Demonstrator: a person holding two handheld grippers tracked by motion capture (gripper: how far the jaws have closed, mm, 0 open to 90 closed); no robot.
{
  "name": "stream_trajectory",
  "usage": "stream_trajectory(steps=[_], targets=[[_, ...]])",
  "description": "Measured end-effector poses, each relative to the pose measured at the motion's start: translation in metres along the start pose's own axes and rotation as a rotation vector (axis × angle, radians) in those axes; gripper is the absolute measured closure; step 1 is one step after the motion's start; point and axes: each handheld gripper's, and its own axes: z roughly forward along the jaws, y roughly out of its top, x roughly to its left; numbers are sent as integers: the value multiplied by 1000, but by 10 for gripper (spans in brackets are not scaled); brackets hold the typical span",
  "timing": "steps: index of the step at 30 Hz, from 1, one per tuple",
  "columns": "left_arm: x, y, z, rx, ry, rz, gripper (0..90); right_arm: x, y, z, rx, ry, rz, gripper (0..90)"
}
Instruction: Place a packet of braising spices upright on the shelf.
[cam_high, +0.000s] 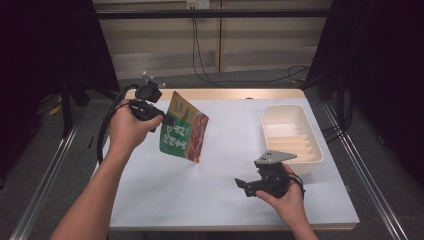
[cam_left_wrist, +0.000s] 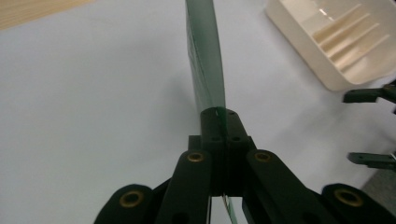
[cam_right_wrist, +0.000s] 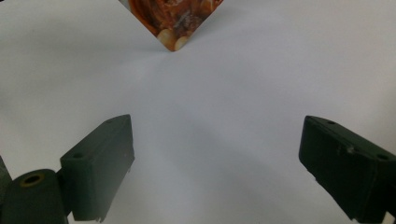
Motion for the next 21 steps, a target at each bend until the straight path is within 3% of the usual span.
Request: stream_trajectory(steps=[2, 5, 6, 7, 8, 12, 18, 21], targets=[[-1, 5, -3, 35, 3, 48, 900, 0, 0, 0, -1, 5, -6, 104], [-7, 8, -6, 45, 4, 58, 900, 0, 1, -1, -18, 23, -18, 105], [-7, 9, -8, 63, 3, 88, 900, 0, 1, -1, -24, 34, -23, 105], [-11, 9, -8, 40, 0, 63, 900, 0, 1, -1, -24, 34, -23, 105], [-11, 10, -12, 78, -9, 113, 900, 1, 1, -2, -29, 38, -33, 106], [-12, 12, -14, 89, -19, 139, 900, 1, 3, -2, -43, 57, -51, 110], [-20, 13, -22, 98, -43, 188, 900, -1, 10, -6, -103, 108, -85, 109], [-25, 15, -25, 114, -49, 225, 900, 0, 14, -5, -103, 118, -126, 74]])
